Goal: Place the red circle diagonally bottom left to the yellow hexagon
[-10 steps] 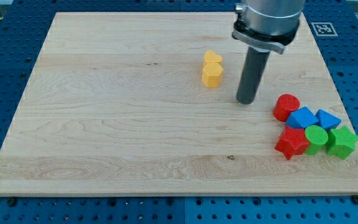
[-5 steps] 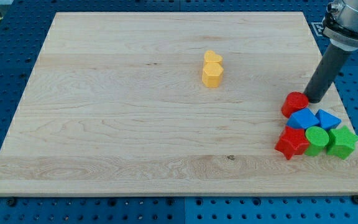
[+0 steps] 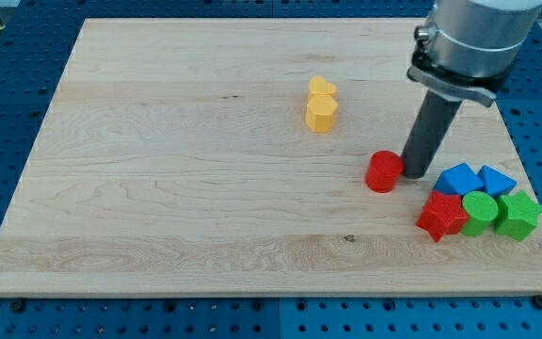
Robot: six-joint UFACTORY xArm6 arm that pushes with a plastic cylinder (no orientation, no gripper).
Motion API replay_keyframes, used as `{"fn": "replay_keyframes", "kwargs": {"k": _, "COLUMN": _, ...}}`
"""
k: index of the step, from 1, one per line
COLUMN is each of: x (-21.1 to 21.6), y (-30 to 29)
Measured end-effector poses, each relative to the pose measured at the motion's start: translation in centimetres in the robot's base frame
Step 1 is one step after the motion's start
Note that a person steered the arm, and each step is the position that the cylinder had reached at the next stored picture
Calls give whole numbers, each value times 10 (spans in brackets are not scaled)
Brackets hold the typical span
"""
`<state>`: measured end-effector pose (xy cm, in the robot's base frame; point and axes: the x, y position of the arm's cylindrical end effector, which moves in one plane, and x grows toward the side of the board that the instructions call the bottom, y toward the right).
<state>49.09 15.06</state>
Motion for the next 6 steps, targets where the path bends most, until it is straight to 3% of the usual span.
{"fn": "replay_keyframes", "kwargs": {"k": 3, "x": 15, "y": -94}}
{"fn": "replay_keyframes", "kwargs": {"k": 6, "x": 42, "y": -134}}
